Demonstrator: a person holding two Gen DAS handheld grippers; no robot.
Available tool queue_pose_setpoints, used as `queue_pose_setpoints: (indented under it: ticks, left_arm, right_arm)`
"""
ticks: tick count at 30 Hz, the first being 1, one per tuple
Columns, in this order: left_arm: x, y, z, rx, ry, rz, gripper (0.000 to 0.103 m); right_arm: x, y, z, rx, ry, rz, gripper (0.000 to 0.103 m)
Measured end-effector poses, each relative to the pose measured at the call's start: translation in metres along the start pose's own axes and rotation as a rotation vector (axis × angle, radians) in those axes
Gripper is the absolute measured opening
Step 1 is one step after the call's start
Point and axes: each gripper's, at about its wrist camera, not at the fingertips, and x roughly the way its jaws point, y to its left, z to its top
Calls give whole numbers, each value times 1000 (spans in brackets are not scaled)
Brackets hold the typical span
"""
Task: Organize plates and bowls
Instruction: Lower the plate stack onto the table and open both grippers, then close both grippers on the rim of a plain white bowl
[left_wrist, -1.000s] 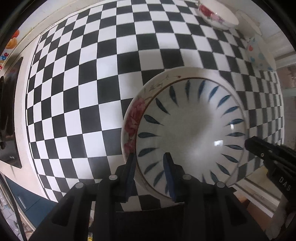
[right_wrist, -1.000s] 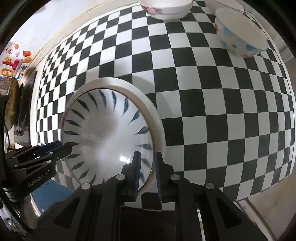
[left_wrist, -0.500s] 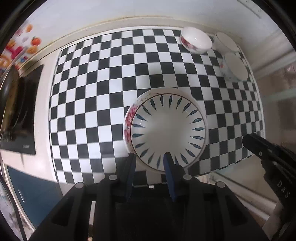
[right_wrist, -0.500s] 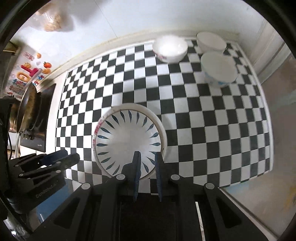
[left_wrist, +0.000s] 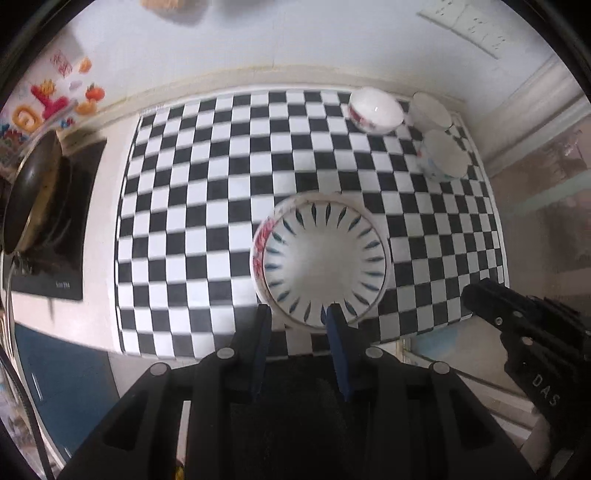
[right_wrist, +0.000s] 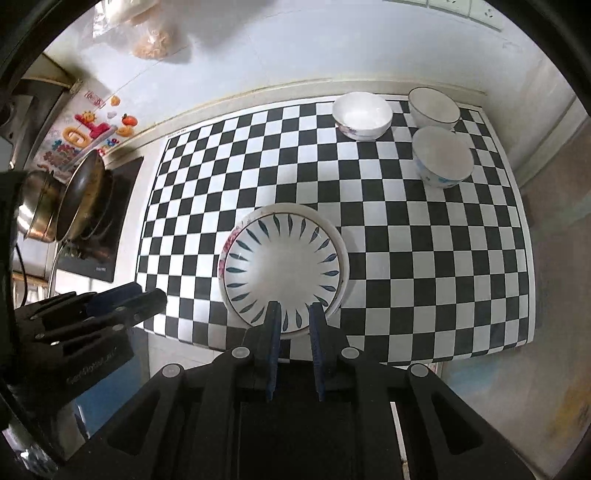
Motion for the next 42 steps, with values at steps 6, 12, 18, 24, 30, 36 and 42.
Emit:
queue_pose_setpoints:
  ticks: [6,12,18,24,30,36,42]
  left_arm:
    - [-3,5,24,21,-122,-73,43]
    - [17,7,64,17,-159,-113,43]
    - [52,0,129,11,-181,-114,43]
    - [108,-26,210,-9,-91,-132,43]
    - [187,-52,275,-75,26,-99,43]
    - [254,-64,311,-160,130,-171,43]
    - [286,-66,319,-149,175,-172,22]
  right_arm:
    - [-9,-11,7,139,-93,115,80]
    - [-21,-33,29,167,-269,114,103]
    - [14,-73,102,162,-182,45,102]
    - [91,-132,198,182,-70,80,92]
    - [180,-173,284,140,97,70,66]
    - [235,-186,319,91,177,72,48]
    - [267,-200,333,101,223,65,17]
